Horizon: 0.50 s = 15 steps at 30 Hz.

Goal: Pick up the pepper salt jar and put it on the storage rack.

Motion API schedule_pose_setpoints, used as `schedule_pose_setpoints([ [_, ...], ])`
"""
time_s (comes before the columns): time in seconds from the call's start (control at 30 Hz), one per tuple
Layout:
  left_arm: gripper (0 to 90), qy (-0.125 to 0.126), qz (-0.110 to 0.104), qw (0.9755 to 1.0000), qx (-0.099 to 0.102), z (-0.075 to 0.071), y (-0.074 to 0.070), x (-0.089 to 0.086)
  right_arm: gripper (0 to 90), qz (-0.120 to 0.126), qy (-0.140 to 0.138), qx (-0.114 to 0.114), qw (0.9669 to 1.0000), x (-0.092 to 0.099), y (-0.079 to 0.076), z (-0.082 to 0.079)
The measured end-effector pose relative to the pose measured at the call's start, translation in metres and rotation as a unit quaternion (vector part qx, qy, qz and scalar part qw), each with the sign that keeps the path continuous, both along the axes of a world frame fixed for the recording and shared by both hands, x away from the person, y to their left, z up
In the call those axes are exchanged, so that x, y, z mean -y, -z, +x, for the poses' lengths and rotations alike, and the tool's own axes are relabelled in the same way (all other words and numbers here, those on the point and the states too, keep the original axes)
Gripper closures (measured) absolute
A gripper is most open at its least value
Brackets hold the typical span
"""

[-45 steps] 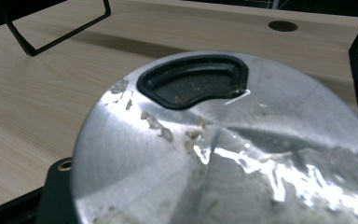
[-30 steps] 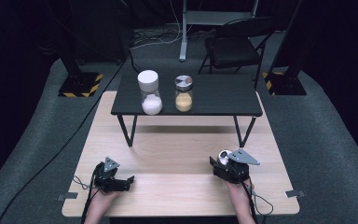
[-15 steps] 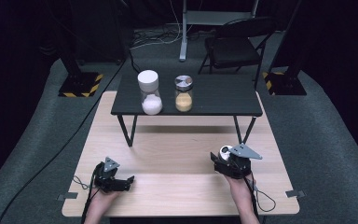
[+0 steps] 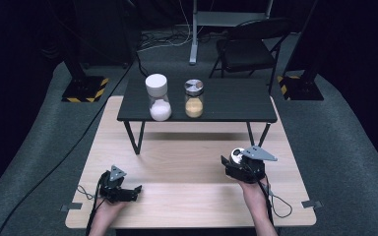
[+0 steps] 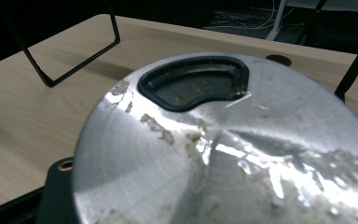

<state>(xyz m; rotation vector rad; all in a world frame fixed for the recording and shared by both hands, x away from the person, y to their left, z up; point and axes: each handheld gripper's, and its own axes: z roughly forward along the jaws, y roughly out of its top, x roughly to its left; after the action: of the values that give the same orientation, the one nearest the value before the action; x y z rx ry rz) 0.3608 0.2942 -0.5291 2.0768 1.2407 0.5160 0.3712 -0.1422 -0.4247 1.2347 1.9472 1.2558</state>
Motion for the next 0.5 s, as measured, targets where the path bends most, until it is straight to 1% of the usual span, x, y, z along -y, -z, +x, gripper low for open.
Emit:
schedule_pose_setpoints([
  [0.5, 0.2, 0.0, 0.0, 1.0, 0.0, 0.0, 0.0, 0.0, 30.4, -0.003, -0.002, 0.003, 1.0, -0.003, -0.023, 0.009],
])
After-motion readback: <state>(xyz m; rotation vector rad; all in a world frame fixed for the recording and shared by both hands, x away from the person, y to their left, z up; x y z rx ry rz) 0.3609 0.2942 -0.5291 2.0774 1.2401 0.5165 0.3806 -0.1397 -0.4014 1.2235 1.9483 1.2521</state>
